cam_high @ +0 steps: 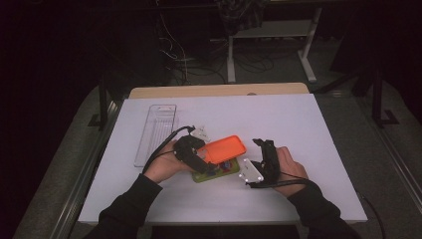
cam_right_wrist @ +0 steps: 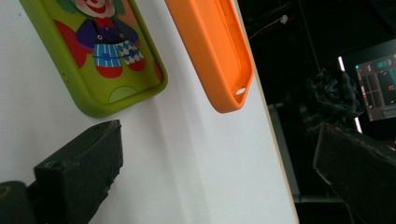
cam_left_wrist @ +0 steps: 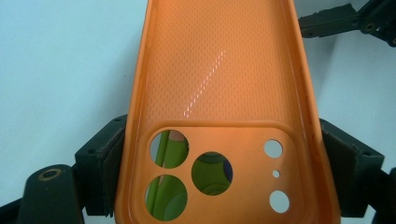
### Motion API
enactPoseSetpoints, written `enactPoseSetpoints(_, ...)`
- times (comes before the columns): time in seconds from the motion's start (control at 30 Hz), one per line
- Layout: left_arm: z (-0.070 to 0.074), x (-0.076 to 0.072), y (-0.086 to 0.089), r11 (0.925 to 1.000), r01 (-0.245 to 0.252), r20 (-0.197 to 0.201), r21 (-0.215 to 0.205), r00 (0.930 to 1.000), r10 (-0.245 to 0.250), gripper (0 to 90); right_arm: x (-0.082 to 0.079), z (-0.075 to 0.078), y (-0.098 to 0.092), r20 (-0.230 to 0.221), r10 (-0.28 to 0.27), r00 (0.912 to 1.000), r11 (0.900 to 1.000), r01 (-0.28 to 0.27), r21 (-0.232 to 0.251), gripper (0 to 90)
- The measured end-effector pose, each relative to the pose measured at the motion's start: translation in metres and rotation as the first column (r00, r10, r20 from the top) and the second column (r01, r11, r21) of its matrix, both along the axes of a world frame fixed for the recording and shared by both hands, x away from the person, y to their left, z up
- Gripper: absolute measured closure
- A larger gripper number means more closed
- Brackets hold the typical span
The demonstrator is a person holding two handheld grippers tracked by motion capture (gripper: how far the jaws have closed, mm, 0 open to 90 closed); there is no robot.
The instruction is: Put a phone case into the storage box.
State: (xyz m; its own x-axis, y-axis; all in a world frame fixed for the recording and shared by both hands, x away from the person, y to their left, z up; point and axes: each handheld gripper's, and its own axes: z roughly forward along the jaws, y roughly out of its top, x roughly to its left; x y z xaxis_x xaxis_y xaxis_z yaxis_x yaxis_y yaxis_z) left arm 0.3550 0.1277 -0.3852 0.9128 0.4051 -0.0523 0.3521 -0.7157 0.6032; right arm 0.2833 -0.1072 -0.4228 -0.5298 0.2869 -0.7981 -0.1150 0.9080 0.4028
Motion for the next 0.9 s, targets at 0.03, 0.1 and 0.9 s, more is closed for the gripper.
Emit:
enactPoseSetpoints(0.03, 0.000, 0.000, 0.000, 1.0000, -0.001, 0.000, -0.002, 1.0000, 0.001, 15.9, -0.001, 0.000, 0.001, 0.002, -0.003, 1.0000, 1.000, 0.003, 0.006, 0.6)
enactPoseSetpoints(0.1, 0.000, 0.000, 0.000, 1.0000, -0.002, 0.001, -0.003, 1.0000, 0.002, 15.9, -0.001, 0.000, 0.002, 0.014, 0.004, 0.9999, 1.000, -0.004, -0.004, 0.7)
enactPoseSetpoints(0.9, 0.001, -0.002, -0.002, 0.9999, 0.001, 0.004, -0.010, 1.0000, -0.001, 15.9, -0.012, -0.004, 0.024, 0.187, 0.080, 0.9791, 0.993, -0.061, -0.105, 17.7)
